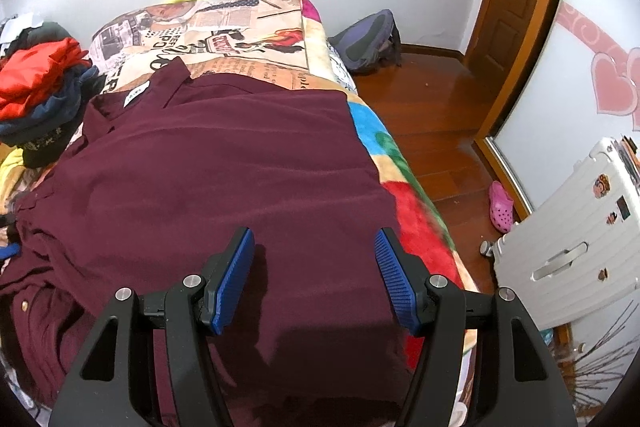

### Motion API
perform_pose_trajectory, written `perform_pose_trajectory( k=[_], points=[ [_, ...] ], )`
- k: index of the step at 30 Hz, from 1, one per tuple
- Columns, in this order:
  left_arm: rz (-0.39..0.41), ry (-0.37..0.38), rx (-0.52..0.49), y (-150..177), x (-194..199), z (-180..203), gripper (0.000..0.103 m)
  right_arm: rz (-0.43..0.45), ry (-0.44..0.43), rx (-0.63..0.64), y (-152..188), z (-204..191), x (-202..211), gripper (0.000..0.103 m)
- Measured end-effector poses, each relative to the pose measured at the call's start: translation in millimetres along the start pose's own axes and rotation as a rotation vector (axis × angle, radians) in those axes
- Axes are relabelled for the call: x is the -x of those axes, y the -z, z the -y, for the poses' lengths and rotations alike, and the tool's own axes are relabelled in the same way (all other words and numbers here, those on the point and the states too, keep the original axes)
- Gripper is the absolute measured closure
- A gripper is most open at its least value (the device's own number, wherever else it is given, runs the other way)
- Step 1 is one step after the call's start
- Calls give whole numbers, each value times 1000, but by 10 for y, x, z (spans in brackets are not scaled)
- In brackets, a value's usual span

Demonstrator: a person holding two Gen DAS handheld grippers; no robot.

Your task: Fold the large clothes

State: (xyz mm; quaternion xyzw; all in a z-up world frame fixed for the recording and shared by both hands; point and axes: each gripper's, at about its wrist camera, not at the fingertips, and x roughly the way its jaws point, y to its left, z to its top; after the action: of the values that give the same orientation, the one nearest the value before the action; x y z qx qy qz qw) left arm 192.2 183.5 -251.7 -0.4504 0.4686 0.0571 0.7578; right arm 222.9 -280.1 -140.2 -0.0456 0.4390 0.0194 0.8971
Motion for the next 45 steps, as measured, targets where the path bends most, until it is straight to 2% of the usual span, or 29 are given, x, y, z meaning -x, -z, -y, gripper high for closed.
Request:
perform_pose_trajectory(
  k=[2, 3, 4, 7, 10, 13, 19, 22, 24, 28, 31, 37, 41, 45],
  points=[
    [5, -9, -12, -50, -61, 42, 41, 6, 14, 3, 11, 22, 43, 44],
    [14, -24, -36, -70, -100, 86, 46, 9, 31, 2, 15, 41, 68, 44],
    [22, -41, -63, -76, -130, 131, 61, 11, 38, -2, 17, 63, 87, 44],
    [58, -110, -162, -30, -181, 283, 82, 14, 30, -37, 28, 175, 134, 44],
    [99, -119, -243, 24, -96, 408, 91, 15, 20, -72, 22, 278, 166, 44],
    [157, -112, -323, 66, 133, 524, 92, 21, -1, -90, 5, 337, 180, 44],
    [216, -79, -435, 137, 554, 690, 92, -17, -64, -101, -30, 308, 17, 44],
    [221, -118, -492, 220, 579, 715, 91, -45, -81, -97, 11, 267, -77, 44],
    [212, -181, -529, 281, 482, 704, 90, -66, -71, -84, 41, 235, -143, 44],
    [152, -286, -557, 377, 207, 526, 79, -71, -41, -47, 71, 214, -166, 44],
    [110, -335, -566, 457, 46, 364, 76, -74, -49, -43, 79, 248, -153, 44],
    [111, -366, -615, 555, 20, 332, 69, -90, -74, -55, 71, 290, -191, 44],
    [81, -373, -630, 552, 66, 353, 63, -92, -74, -42, -7, 283, -200, 44],
    [67, -375, -630, 583, 205, 351, 45, -62, -74, -12, -124, 262, -151, 44]
  ],
)
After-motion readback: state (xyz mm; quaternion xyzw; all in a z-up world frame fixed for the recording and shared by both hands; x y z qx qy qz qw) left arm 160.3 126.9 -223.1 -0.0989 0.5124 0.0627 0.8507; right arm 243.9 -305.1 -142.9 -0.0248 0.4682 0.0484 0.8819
